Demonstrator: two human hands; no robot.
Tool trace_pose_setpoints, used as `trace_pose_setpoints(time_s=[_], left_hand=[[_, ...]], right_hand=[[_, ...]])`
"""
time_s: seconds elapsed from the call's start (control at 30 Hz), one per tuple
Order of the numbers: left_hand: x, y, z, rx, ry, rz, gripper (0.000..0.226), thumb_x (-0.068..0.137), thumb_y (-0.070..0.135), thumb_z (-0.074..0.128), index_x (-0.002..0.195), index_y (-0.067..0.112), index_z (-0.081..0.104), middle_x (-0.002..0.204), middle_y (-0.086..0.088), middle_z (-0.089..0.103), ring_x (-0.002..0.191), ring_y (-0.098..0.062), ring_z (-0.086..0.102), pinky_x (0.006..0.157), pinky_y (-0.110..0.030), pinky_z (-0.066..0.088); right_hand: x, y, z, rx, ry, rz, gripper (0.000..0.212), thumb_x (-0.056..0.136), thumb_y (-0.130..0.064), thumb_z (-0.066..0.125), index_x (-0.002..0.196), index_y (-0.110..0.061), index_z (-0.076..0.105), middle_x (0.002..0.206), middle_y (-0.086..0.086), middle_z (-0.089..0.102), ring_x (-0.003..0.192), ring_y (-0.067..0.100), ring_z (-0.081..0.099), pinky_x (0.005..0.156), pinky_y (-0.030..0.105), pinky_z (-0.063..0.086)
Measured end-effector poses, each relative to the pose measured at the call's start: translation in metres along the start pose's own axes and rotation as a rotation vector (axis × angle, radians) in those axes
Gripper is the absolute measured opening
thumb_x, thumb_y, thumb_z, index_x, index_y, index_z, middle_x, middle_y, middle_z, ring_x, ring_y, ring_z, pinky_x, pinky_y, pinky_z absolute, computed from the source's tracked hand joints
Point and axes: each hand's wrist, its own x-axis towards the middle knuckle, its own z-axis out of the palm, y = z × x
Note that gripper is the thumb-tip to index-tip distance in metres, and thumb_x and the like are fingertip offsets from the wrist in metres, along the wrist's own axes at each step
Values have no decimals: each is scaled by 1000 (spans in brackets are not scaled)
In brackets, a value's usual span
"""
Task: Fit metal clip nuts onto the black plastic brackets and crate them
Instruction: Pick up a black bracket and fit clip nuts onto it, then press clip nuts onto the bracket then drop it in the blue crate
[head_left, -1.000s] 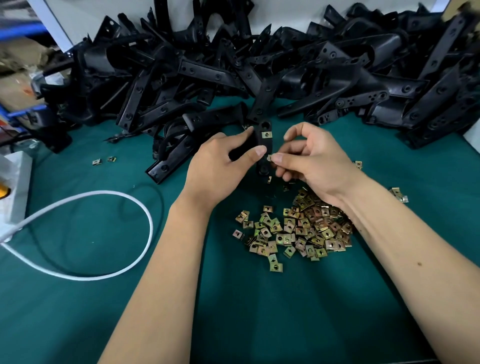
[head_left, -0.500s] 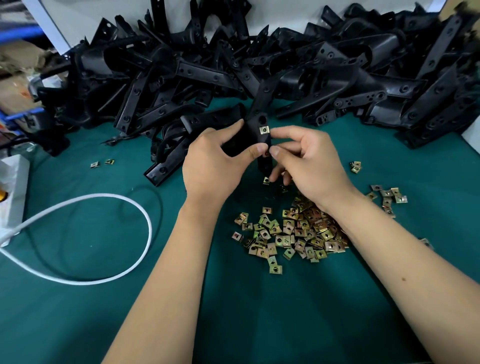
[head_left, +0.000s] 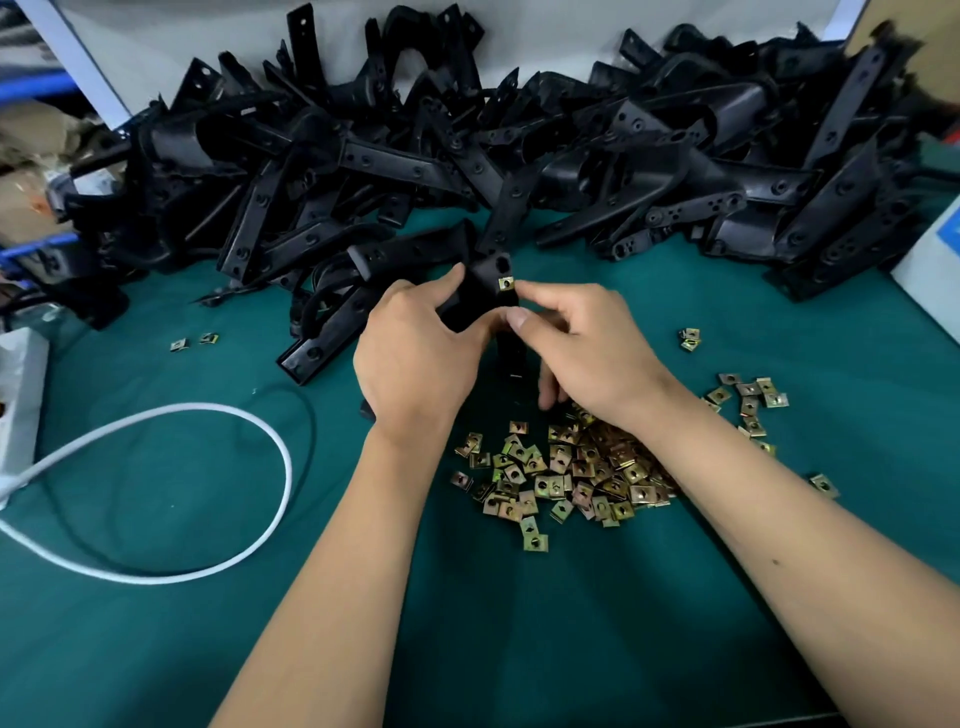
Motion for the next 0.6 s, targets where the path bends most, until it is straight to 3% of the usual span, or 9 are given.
trace_pose_setpoints(time_s=[0.13,0.23,0.37,0.4,0.5,0.53,0.6], left_hand=[[-3,6,-1,29,28,-1,70,78,68,75,140,39,61,113,11,62,106,-15,64,68,-27,39],[-7,19,-1,79,27,36,67,81,64,75,141,37,62,115,5,63,107,-21,64,69,-29,38],[-20,57,4,90,-46,138,63,86,63,72,142,37,60,116,-3,68,101,-28,67,71,-35,49],[-25,69,6,76,-47,174,62,87,62,72,143,36,60,115,-4,67,100,-28,66,71,-35,48],[-51,123,20,-17,-65,315,63,89,60,70,145,34,58,115,-2,63,102,-26,63,71,-32,43],[-64,146,29,-42,-90,368,63,88,59,70,145,36,57,115,-1,62,102,-24,63,72,-30,41],[-94,192,47,-70,-169,492,59,87,56,70,143,41,57,112,2,60,101,-23,62,74,-30,39]], right_hand=[[-1,-5,-1,61,1,64,45,104,-34,51,148,-22,54,44,7,61,37,18,60,56,6,43],[-7,-14,-7,26,76,62,39,104,-36,52,138,-22,65,44,-1,61,39,18,62,61,21,53],[-30,-22,-40,-228,327,19,32,100,-46,60,117,-26,78,72,-5,75,72,15,72,71,34,57],[-38,-23,-49,-263,403,8,32,98,-48,61,111,-26,80,73,-3,75,71,14,70,68,36,56],[-66,-21,-92,-96,637,38,25,95,-47,64,89,-24,75,68,-8,70,65,7,65,65,31,53],[-78,-17,-111,-14,711,74,22,94,-46,65,90,-25,71,72,-12,69,70,3,64,69,26,52],[-108,-4,-150,91,830,121,19,94,-41,66,95,-22,68,79,-13,68,76,3,62,77,29,52]])
